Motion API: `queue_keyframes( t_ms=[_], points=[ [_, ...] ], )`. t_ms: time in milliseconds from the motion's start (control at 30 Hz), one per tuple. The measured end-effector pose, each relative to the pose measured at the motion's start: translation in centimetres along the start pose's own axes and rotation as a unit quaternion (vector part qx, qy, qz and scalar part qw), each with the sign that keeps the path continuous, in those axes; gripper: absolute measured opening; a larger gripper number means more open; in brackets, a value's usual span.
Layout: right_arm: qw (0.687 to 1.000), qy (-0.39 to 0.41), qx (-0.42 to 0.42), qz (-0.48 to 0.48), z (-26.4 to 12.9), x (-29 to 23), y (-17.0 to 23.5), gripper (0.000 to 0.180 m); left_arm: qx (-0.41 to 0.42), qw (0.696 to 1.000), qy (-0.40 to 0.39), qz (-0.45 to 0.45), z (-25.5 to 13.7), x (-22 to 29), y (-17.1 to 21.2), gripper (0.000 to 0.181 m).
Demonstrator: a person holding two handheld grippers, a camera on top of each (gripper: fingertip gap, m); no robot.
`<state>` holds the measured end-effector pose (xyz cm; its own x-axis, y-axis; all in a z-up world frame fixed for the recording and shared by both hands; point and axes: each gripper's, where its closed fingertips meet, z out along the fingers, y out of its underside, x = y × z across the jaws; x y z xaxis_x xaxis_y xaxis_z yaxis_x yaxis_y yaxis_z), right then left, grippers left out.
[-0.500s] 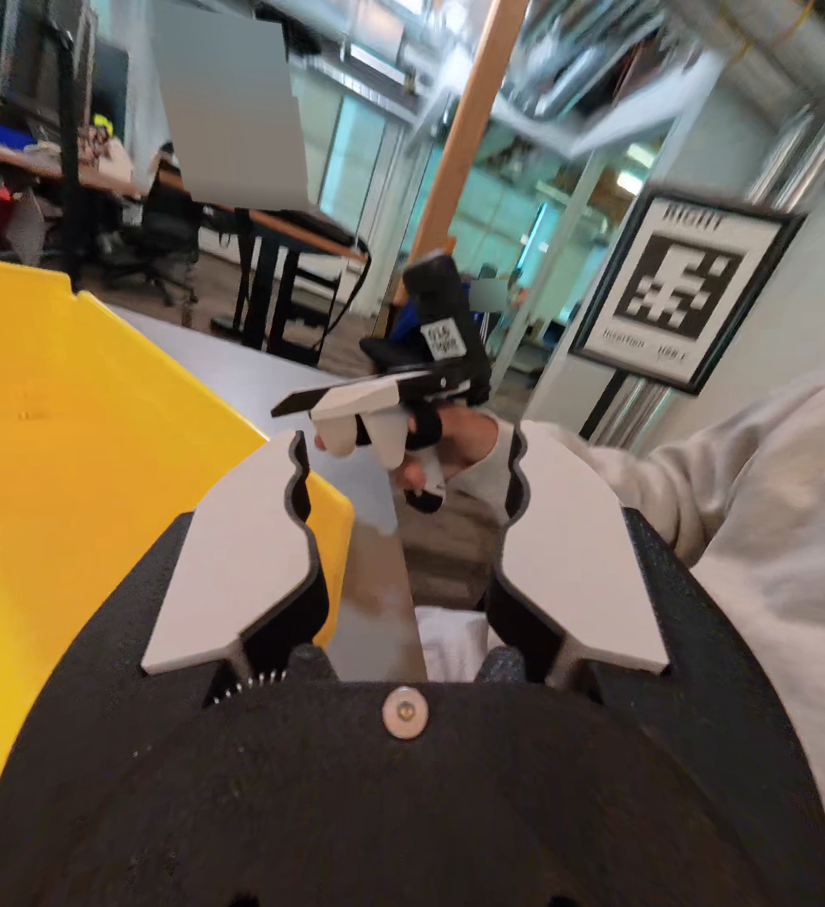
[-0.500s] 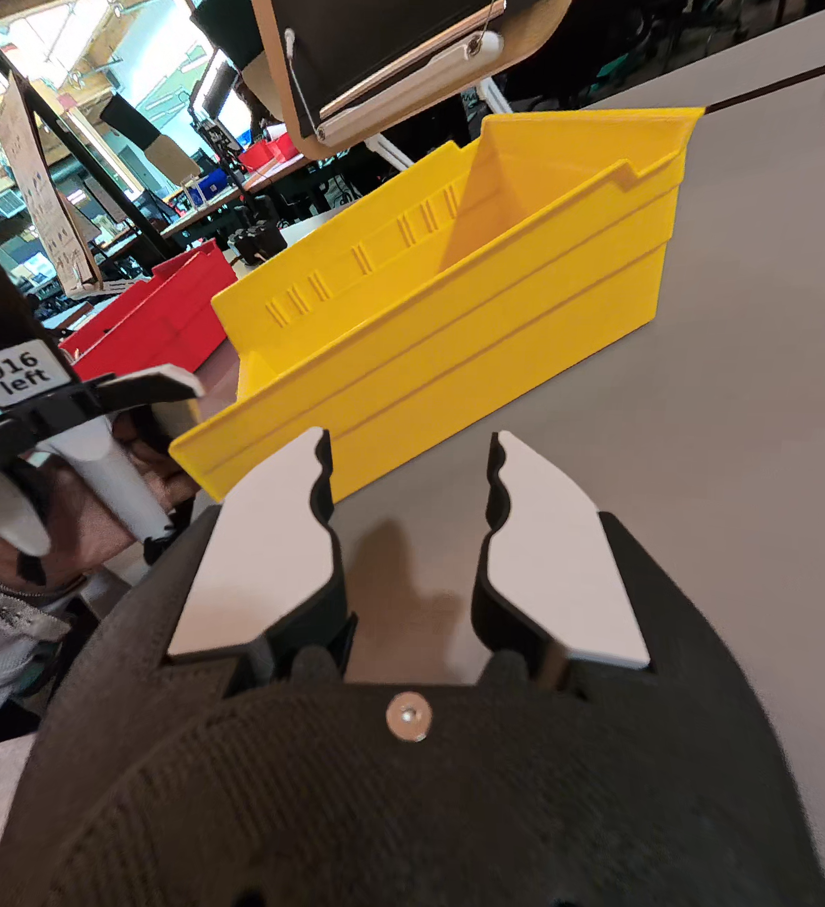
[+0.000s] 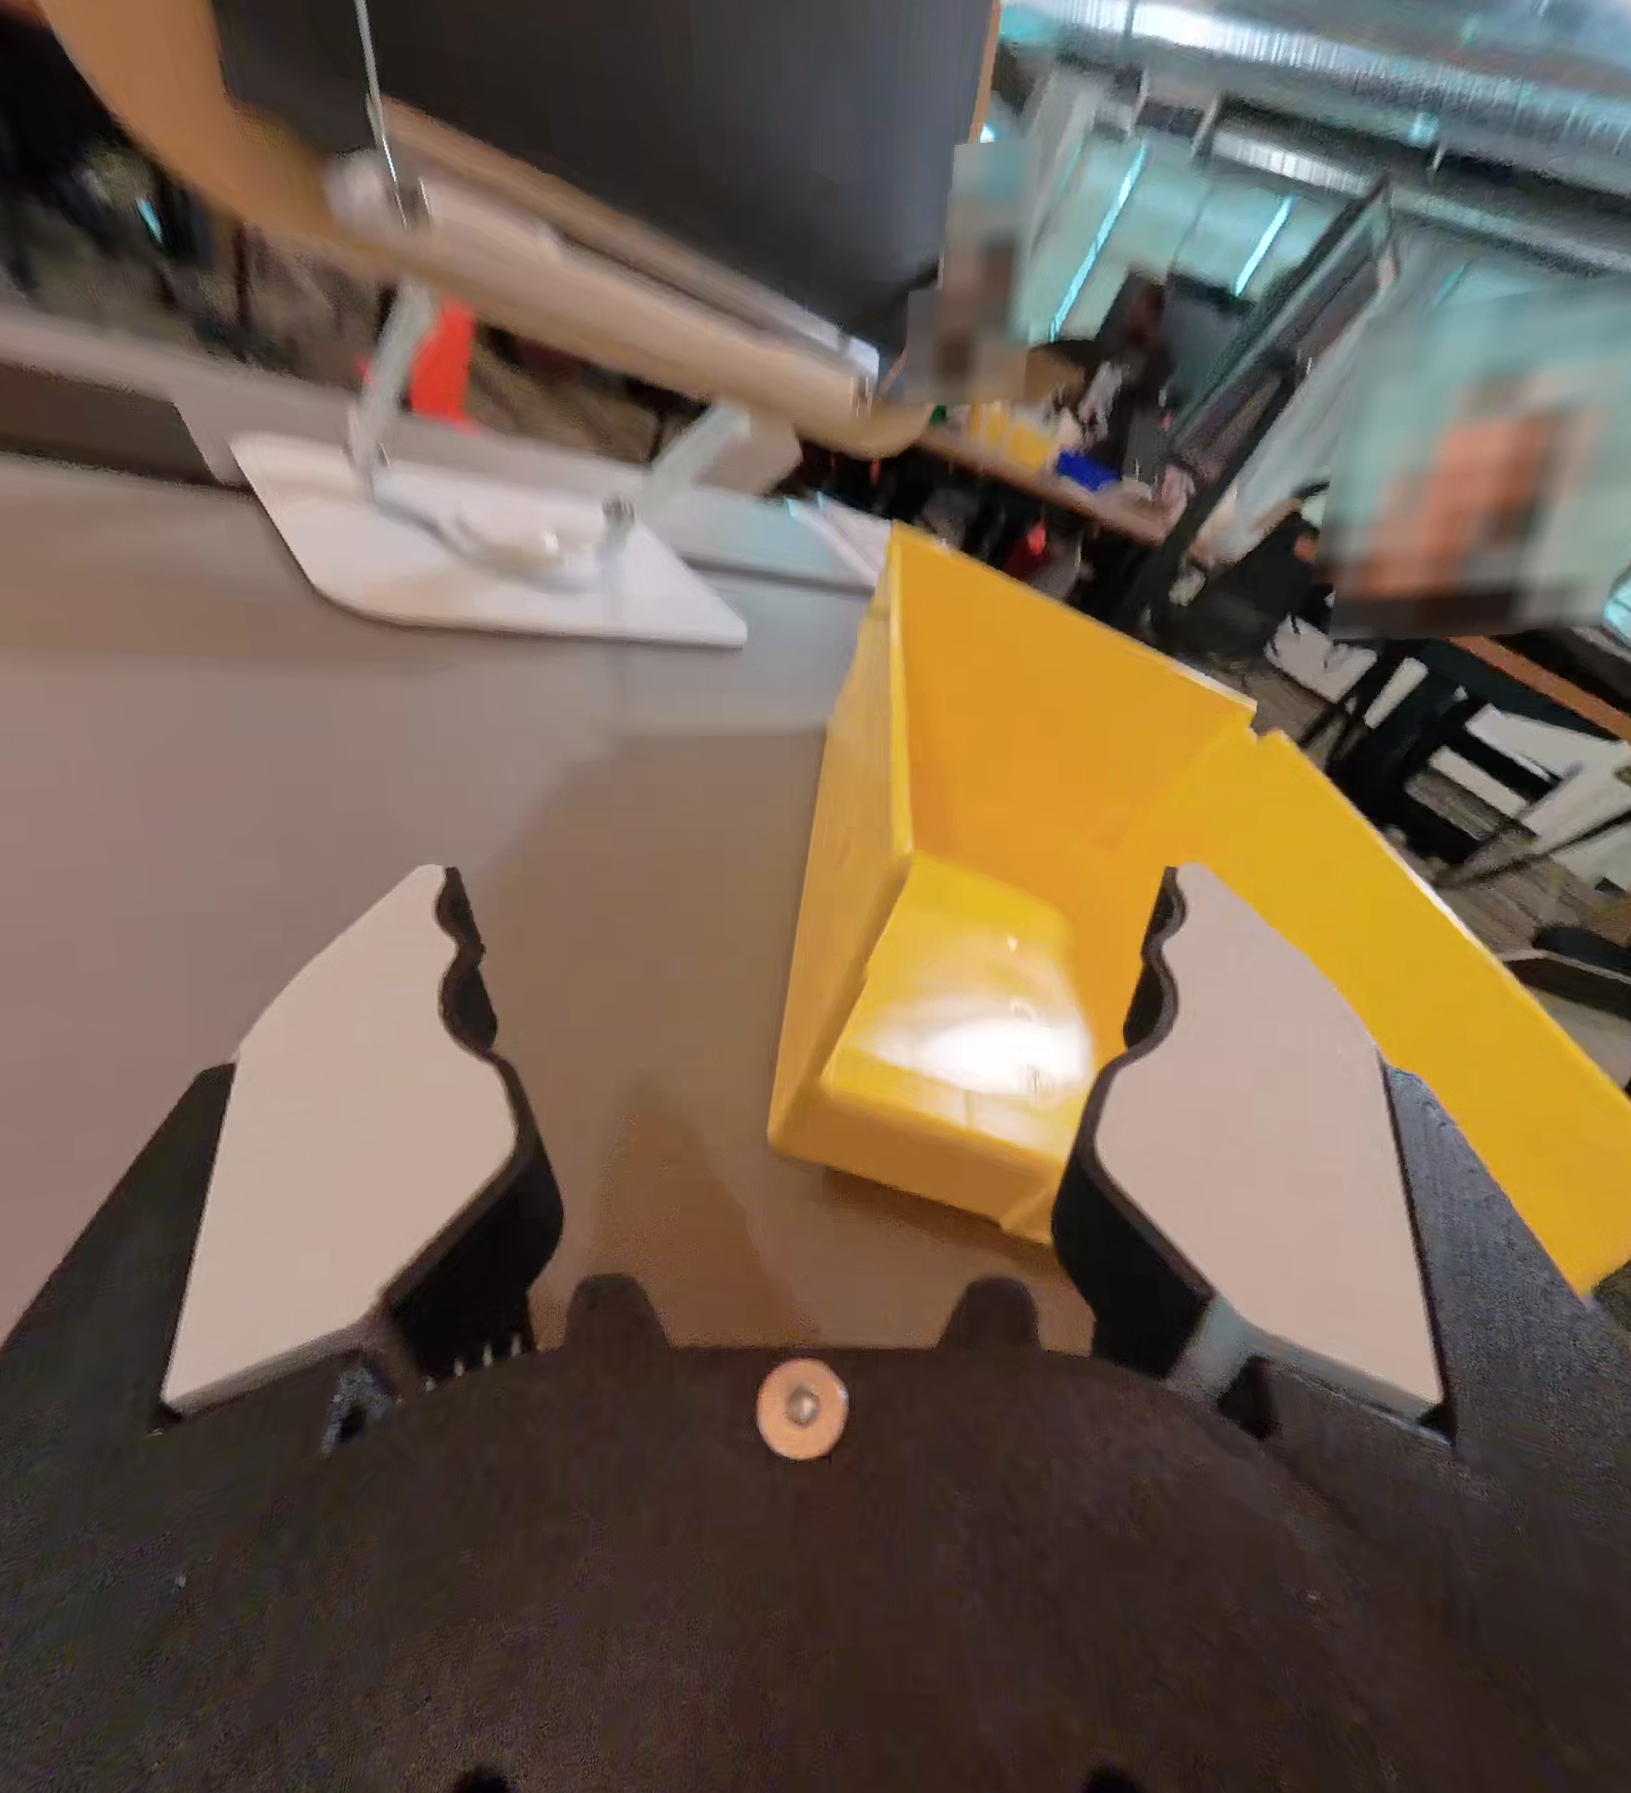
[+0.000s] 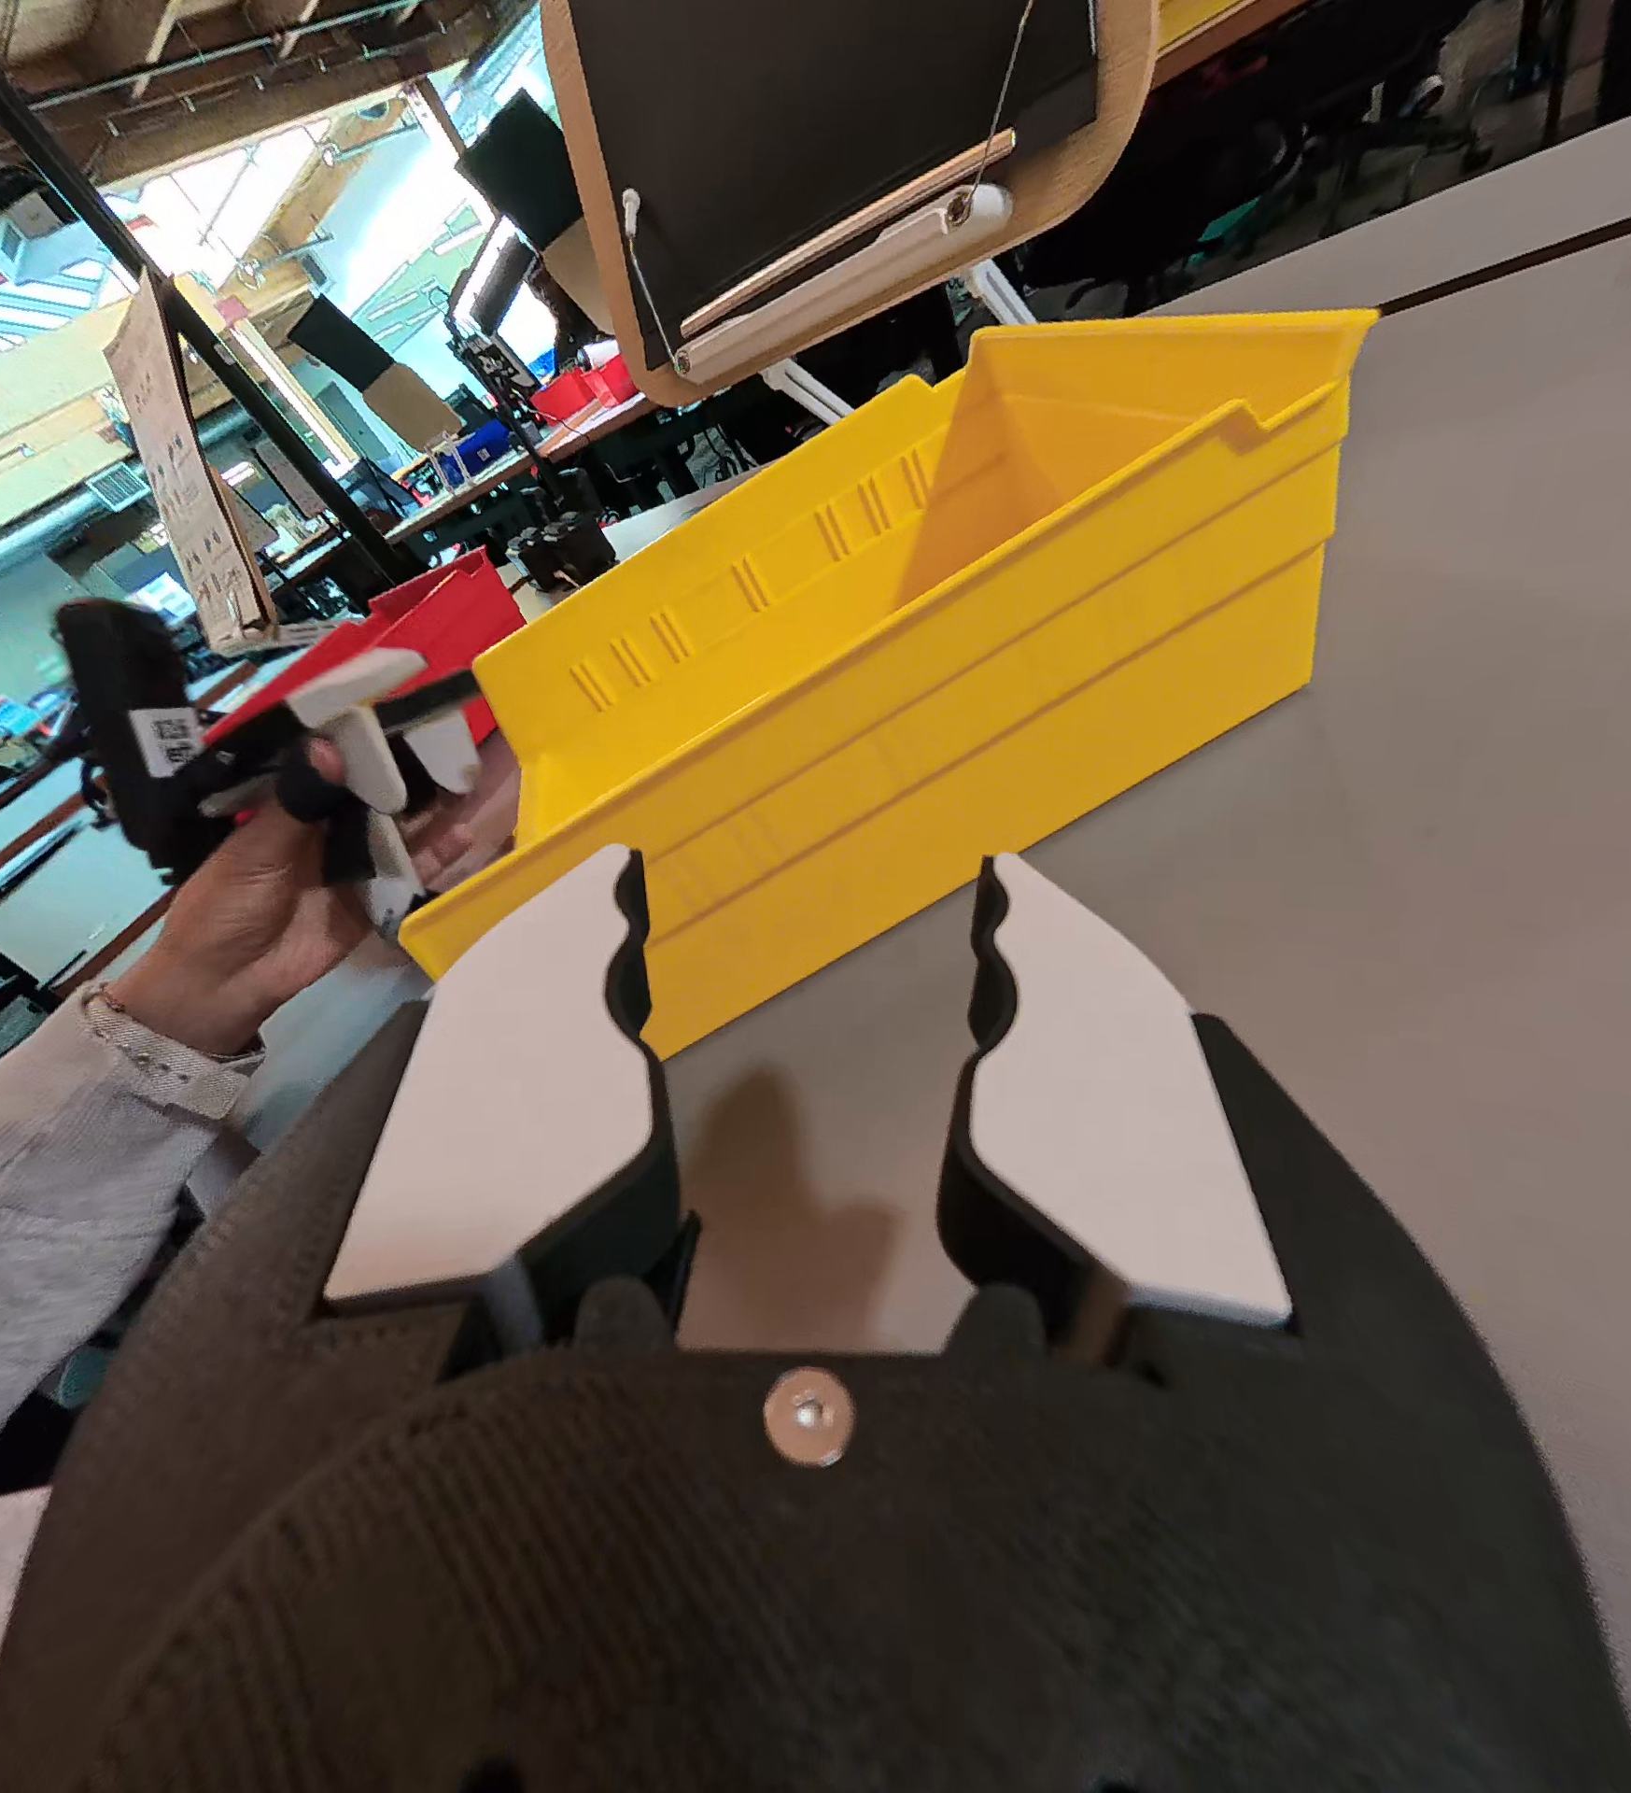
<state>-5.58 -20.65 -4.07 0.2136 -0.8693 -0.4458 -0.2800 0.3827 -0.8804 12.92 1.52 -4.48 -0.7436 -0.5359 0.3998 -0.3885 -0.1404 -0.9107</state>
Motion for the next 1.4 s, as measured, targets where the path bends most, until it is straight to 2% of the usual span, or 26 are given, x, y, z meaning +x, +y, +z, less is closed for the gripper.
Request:
queue_keyframes(
  t_ms=[67,233,267,500,600,633,733,867,933,1000,1133,1233,1300,1400],
  points=[
    [1.0,-0.003,0.005,0.007,-0.1,0.1,-0.2,0.066,-0.043,0.998,0.033,-0.034,0.9,0.5,1.5,0.131],
    [1.0,-0.021,0.013,-0.007,-0.1,-0.8,-0.4,0.07,-0.086,0.976,0.169,-0.107,1.8,5.4,3.5,0.116],
    [0.999,-0.03,0.013,-0.019,-0.1,-1.3,-0.5,0.075,-0.102,0.973,0.174,-0.116,1.9,5.9,4.1,0.119],
    [0.989,-0.121,-0.004,-0.08,0.3,-5.1,0.5,0.117,-0.16,0.944,0.255,-0.132,1.4,9.0,5.9,0.085],
    [0.989,-0.103,-0.054,-0.09,1.0,-4.5,2.4,0.13,-0.194,0.922,0.298,-0.154,1.0,10.5,6.8,0.075],
    [0.989,-0.078,-0.057,-0.115,1.0,-3.9,2.5,0.126,-0.196,0.92,0.302,-0.152,1.0,10.8,6.9,0.074],
    [0.979,0.022,-0.098,-0.175,0.5,-0.6,2.8,0.07,-0.206,0.916,0.316,-0.14,0.8,11.5,7.2,0.072],
    [0.968,0.104,-0.087,-0.211,-0.8,3.2,0.9,0.035,-0.193,0.905,0.353,-0.142,0.4,13.0,6.9,0.069],
    [0.956,0.162,-0.077,-0.23,-1.9,6.5,-0.7,0.021,-0.184,0.904,0.362,-0.133,0.4,13.5,6.8,0.078],
    [0.956,0.205,-0.054,-0.204,-3.3,9.8,-2.2,0.006,-0.176,0.911,0.355,-0.112,0.6,13.7,6.8,0.09],
    [0.972,0.207,-0.021,-0.111,-5.5,14.4,-4.2,0.007,-0.162,0.92,0.348,-0.083,0.7,13.8,6.6,0.095],
    [0.967,0.226,-0.011,-0.119,-6.9,16.9,-5.5,0.009,-0.157,0.92,0.344,-0.1,0.8,13.5,6.3,0.095],
    [0.963,0.234,0.002,-0.132,-7.7,18.0,-6.3,0.003,-0.153,0.92,0.343,-0.114,0.8,13.1,6.1,0.094],
    [0.962,0.246,0.024,-0.112,-8.9,19.9,-7.2,0.003,-0.146,0.922,0.338,-0.122,0.9,12.7,5.8,0.093]
  ],
)
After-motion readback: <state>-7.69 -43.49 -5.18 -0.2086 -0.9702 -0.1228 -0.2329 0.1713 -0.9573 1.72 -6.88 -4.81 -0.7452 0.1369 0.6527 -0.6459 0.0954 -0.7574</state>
